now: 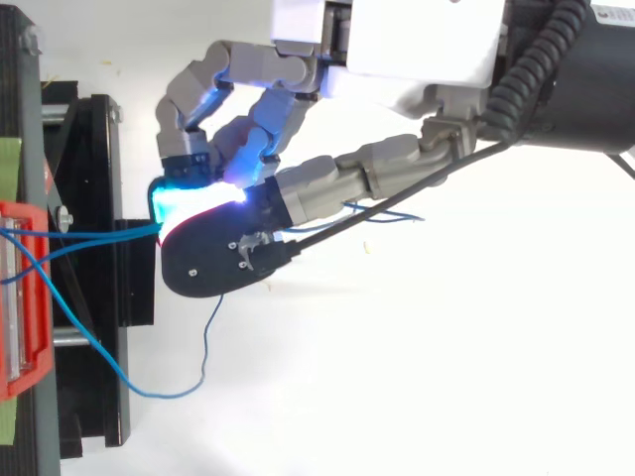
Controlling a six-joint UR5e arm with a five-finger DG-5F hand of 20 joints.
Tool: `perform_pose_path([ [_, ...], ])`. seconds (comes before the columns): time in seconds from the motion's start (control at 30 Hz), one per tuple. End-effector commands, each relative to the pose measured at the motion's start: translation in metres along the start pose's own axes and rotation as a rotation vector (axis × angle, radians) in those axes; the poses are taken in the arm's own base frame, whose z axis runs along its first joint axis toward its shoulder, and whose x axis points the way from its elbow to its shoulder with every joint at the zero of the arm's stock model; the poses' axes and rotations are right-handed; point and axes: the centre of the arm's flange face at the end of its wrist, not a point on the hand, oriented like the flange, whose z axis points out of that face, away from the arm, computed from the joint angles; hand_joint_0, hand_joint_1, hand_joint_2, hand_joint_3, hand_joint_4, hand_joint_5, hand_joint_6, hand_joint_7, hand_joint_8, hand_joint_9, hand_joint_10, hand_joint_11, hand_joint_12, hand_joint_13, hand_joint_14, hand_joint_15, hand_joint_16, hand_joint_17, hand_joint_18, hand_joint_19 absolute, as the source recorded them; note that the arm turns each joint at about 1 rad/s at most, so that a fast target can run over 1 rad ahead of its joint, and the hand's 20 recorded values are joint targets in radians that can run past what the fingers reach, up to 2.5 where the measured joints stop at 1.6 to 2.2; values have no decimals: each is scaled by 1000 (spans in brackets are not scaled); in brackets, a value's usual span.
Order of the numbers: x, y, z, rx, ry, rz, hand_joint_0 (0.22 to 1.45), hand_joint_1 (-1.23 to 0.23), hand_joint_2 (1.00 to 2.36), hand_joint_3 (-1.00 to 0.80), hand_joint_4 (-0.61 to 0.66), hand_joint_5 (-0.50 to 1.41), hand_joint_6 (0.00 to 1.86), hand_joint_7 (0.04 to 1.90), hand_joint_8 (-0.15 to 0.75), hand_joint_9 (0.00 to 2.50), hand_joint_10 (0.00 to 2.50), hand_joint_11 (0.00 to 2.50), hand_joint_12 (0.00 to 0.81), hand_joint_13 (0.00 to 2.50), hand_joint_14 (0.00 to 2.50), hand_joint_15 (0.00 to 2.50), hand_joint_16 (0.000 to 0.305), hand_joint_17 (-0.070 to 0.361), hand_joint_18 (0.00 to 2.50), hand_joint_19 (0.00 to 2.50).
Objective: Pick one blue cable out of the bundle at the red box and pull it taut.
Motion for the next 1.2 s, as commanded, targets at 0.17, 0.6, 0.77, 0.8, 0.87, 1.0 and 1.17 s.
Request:
perform_pose_path([
  [0.17, -1, 1, 0, -2, -1, 0, 625, -763, 1014, -199, 199, -156, 910, 1021, 405, 1115, 14, 1136, 380, 760, 14, 375, 54, 121, 756, 437],
  [0.6, 0, 1, 0, -2, 0, 0, 562, -849, 1000, -500, 211, -169, 918, 967, 377, 1056, 16, 1136, 361, 715, 15, 386, 51, 116, 703, 442],
  [0.77, 0, 1, 0, -2, 0, 0, 550, -636, 1000, -489, 202, -157, 905, 1015, 390, 1103, 15, 1113, 366, 708, 16, 394, 53, 119, 694, 473],
  [0.8, 0, 1, 0, -2, 0, 0, 558, -590, 1003, -446, 200, -156, 903, 1032, 382, 1101, 18, 1116, 366, 705, 14, 397, 53, 118, 688, 473],
  [0.87, 0, 1, 0, -2, -1, 0, 574, -553, 1006, -416, 199, -156, 902, 1042, 379, 1098, 16, 1126, 366, 699, 15, 400, 52, 117, 679, 485],
  [1.0, 0, 1, 0, -2, 0, 0, 594, -614, 1009, -180, 197, -147, 908, 1000, 428, 1129, 12, 1123, 409, 736, 13, 375, 61, 137, 751, 436],
  [1.17, 0, 1, 0, -2, 0, 0, 600, -686, 1003, -53, 199, -146, 914, 1006, 452, 1151, 9, 1139, 428, 756, 14, 365, 65, 147, 796, 414],
])
